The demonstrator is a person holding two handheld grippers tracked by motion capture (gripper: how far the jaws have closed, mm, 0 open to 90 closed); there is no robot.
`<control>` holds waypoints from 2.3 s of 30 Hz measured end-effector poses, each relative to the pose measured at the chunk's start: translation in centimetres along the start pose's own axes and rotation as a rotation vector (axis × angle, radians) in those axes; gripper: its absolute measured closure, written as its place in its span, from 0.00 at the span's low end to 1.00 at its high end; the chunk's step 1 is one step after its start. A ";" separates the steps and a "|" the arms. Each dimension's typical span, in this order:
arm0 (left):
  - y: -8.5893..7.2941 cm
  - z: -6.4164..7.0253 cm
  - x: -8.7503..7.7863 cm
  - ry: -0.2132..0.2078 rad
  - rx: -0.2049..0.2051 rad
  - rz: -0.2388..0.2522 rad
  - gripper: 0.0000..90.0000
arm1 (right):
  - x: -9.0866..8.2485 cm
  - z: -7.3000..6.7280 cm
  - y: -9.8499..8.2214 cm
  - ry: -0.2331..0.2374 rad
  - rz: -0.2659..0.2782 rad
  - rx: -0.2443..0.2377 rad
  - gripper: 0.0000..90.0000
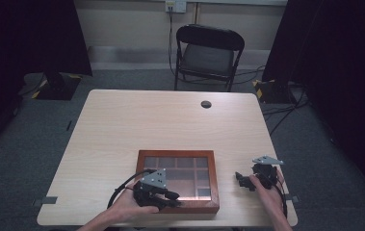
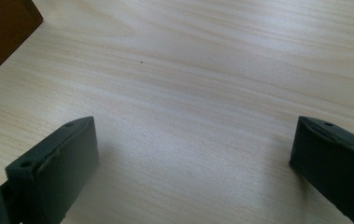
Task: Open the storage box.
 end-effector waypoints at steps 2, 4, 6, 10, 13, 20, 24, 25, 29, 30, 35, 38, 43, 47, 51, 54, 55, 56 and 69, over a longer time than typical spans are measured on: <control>0.0 0.0 -0.1 0.003 0.003 -0.002 0.82 | 0.0 0.0 0.0 0.000 0.000 0.000 0.00; 0.0 0.0 -0.1 0.006 0.012 -0.004 0.83 | 0.0 0.0 0.0 0.000 0.000 0.000 0.00; 0.0 0.0 -0.1 0.007 0.010 -0.008 0.83 | 0.0 0.0 0.0 0.000 0.000 0.000 0.00; 0.2 0.0 0.0 0.003 0.019 -0.015 0.83 | 0.0 0.0 0.0 0.000 0.000 0.000 0.00; 0.2 -0.2 0.0 -0.012 0.002 -0.022 0.83 | 0.0 0.0 0.0 0.000 0.000 0.000 0.00; 0.9 -0.2 -0.5 -0.028 0.006 -0.030 0.84 | -0.2 -0.1 0.0 0.011 -0.003 0.003 0.01; 1.4 -0.2 -0.8 -0.044 -0.006 -0.017 0.84 | -0.5 -0.3 0.2 0.032 0.004 0.001 0.16; 1.5 -0.3 -0.9 -0.046 -0.003 -0.019 0.84 | -0.6 -0.4 0.3 0.042 0.009 0.005 0.20; 1.9 -0.2 -1.2 -0.050 -0.003 -0.015 0.84 | -1.2 -1.5 0.7 0.158 0.025 -0.006 0.18; 1.9 -0.3 -1.2 -0.054 -0.007 -0.017 0.84 | -1.5 -2.2 0.9 0.196 0.040 -0.019 0.18; 2.1 -0.4 -1.5 -0.067 -0.011 -0.028 0.84 | -2.6 -4.2 1.6 0.319 0.082 -0.064 0.17; 2.6 -0.4 -1.6 -0.068 -0.002 -0.035 0.85 | -3.1 -5.4 1.7 0.371 0.095 -0.104 0.18; 3.2 -0.3 -1.9 -0.095 -0.017 -0.026 0.92 | -3.9 -6.6 1.9 0.438 0.122 -0.129 0.18; 3.3 -0.3 -1.6 -0.083 -0.013 -0.020 0.92 | -4.1 -7.3 1.8 0.475 0.116 -0.153 0.19; 3.6 -0.4 -1.9 -0.096 -0.021 -0.018 0.92 | -4.5 -7.7 2.0 0.496 0.137 -0.168 0.21; 3.9 -0.4 -2.2 -0.092 -0.019 -0.015 0.92 | -4.8 -8.0 2.1 0.521 0.150 -0.176 0.21; 4.0 -0.4 -2.3 -0.092 -0.019 -0.011 0.92 | -4.9 -8.1 2.1 0.533 0.151 -0.180 0.21; 4.1 -0.4 -2.4 -0.095 -0.022 -0.011 0.92 | -4.9 -8.4 2.1 0.536 0.152 -0.189 0.21; 4.5 -0.5 -3.0 -0.079 -0.020 0.015 0.78 | -5.3 -9.2 2.4 0.539 0.181 -0.225 0.24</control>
Point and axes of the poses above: each handheld gripper's, and its own axes: x roughly forward along the jaws, y roughly out of its top, z roughly to its right, the point moved 6 cm from there along x, roughly forward along the jaws, and after that the axes turned 4 degrees about -y, right-handed, at the moved point
